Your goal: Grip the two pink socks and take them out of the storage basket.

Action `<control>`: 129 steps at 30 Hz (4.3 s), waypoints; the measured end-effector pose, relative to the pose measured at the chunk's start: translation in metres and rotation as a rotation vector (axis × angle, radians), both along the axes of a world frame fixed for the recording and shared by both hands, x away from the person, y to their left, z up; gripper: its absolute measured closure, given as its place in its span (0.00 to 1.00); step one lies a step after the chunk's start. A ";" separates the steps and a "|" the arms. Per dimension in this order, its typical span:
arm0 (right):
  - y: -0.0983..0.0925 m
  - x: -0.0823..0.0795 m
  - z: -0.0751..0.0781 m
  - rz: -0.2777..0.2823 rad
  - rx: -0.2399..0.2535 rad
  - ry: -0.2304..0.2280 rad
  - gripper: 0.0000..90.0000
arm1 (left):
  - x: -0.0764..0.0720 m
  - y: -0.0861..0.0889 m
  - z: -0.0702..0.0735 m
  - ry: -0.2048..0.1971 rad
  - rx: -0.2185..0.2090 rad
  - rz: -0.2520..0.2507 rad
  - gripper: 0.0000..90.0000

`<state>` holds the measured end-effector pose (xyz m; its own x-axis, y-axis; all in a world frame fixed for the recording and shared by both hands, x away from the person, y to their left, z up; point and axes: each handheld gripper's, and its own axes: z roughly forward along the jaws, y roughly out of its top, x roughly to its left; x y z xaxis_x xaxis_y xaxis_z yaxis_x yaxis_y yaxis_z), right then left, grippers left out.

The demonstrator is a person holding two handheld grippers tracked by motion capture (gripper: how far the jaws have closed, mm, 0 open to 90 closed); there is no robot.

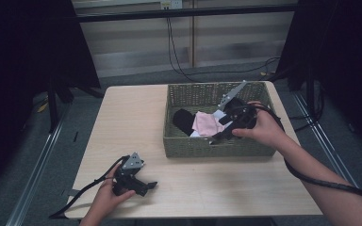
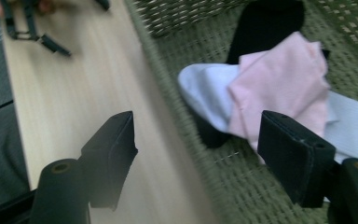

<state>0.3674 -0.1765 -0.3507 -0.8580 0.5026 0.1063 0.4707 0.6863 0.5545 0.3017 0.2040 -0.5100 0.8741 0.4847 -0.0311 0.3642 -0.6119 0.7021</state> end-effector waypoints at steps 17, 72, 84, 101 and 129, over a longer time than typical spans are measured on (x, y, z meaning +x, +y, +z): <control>-0.002 0.058 -0.046 -0.140 -0.090 0.009 0.52 | 0.000 0.000 0.000 -0.001 0.001 0.000 0.00; -0.027 0.062 0.005 -0.118 -0.045 0.061 0.94 | 0.000 0.000 0.000 0.001 0.004 -0.004 0.00; -0.040 0.051 0.028 -0.102 -0.024 0.045 0.94 | 0.000 0.000 0.000 0.000 0.004 -0.004 0.00; -0.049 0.026 0.053 -0.049 0.009 0.015 0.94 | 0.000 0.000 0.000 0.000 0.004 -0.004 0.00; -0.046 -0.014 0.075 0.059 0.063 -0.021 0.94 | 0.000 0.000 0.000 -0.003 0.002 -0.002 0.00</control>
